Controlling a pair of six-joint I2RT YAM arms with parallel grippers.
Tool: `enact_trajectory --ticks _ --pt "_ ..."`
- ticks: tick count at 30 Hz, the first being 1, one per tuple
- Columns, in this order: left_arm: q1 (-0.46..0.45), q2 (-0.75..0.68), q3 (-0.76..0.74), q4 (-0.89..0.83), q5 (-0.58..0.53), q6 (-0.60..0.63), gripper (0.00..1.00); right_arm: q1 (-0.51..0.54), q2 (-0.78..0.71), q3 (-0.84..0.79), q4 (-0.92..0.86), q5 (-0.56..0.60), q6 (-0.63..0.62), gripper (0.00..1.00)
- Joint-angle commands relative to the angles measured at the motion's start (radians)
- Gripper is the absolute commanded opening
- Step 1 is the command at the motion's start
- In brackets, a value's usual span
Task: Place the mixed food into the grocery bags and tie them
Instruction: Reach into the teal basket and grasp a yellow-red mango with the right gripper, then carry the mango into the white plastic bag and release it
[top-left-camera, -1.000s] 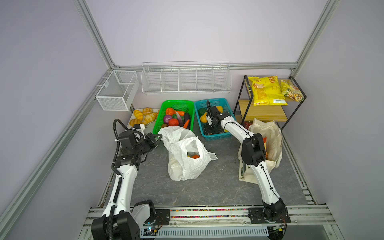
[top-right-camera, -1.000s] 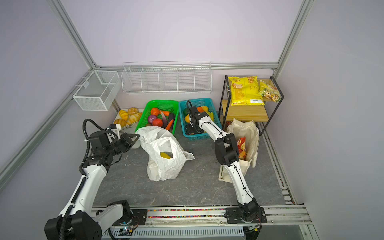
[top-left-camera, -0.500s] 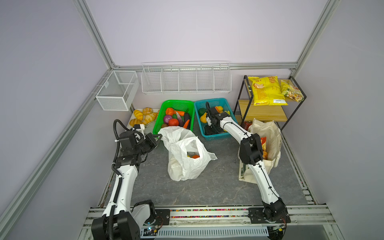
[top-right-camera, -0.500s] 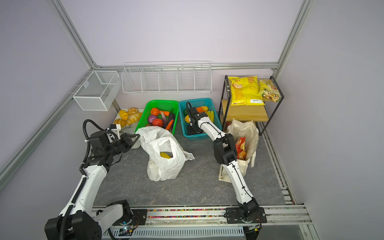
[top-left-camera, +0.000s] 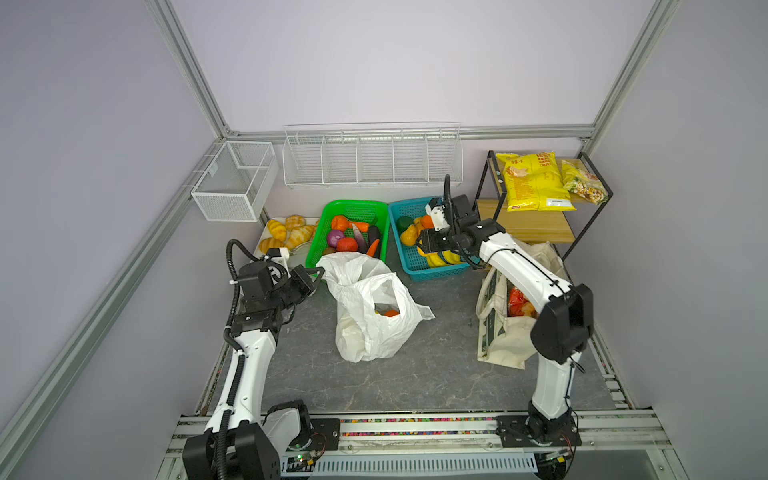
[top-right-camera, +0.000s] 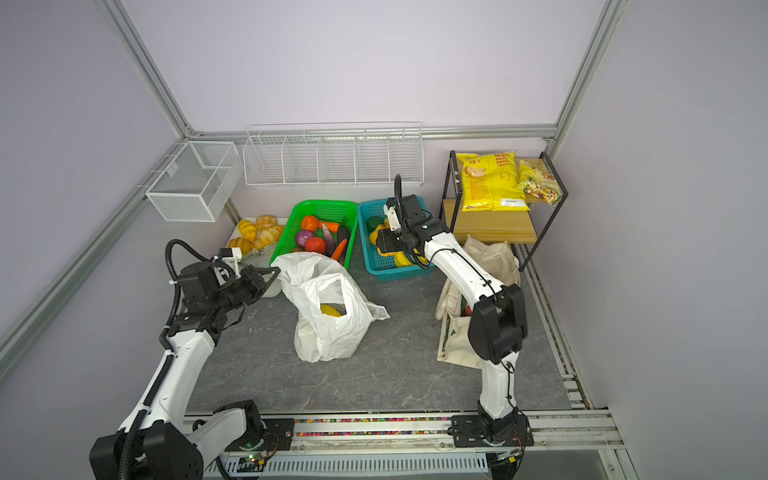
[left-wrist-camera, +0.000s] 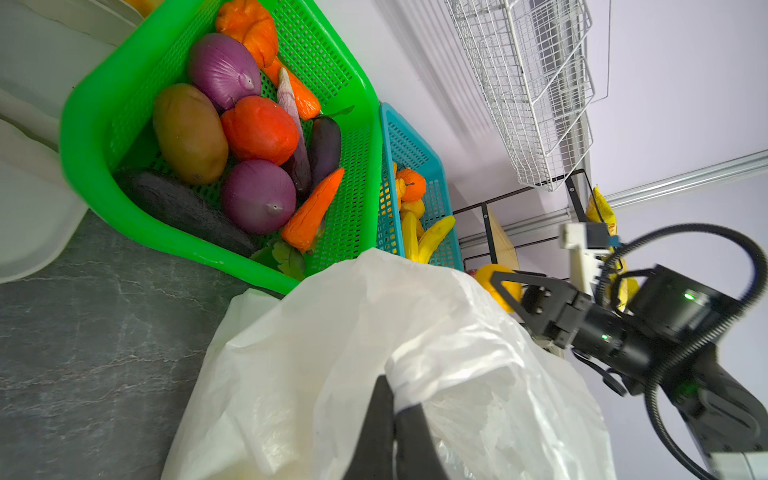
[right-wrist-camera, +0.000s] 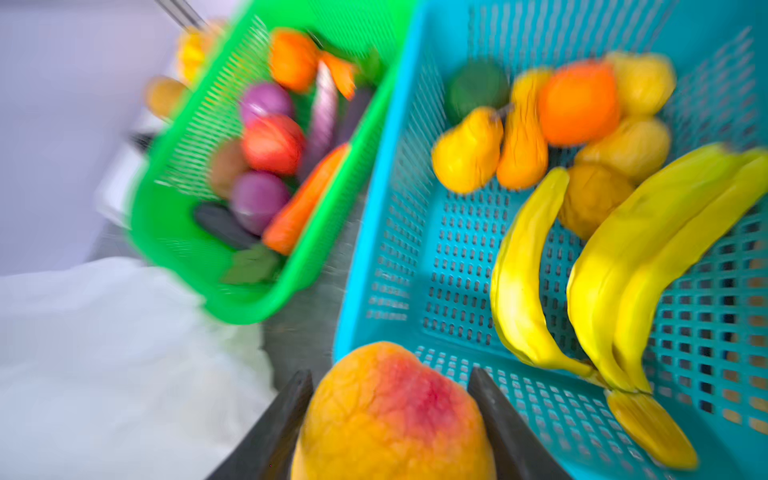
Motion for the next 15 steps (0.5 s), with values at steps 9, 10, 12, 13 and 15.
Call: enact_trajectory --ticks 9,10,12,13,15 --pt "-0.015 0.019 -0.001 0.064 0.052 -0.042 0.00 0.115 -0.433 -0.534 0.246 -0.251 -0.019 0.37" --pt "-0.021 0.019 0.002 0.064 0.054 -0.042 0.00 0.136 -0.443 -0.561 0.251 -0.269 -0.030 0.37" --pt "-0.032 0.016 0.004 0.061 0.053 -0.041 0.00 0.175 -0.440 -0.596 0.273 -0.325 -0.048 0.37" --pt "-0.038 0.015 0.003 0.060 0.050 -0.041 0.00 0.194 -0.435 -0.610 0.294 -0.366 -0.050 0.37" --pt "-0.051 0.012 0.005 0.057 0.045 -0.039 0.00 0.231 -0.429 -0.631 0.339 -0.419 -0.060 0.37"
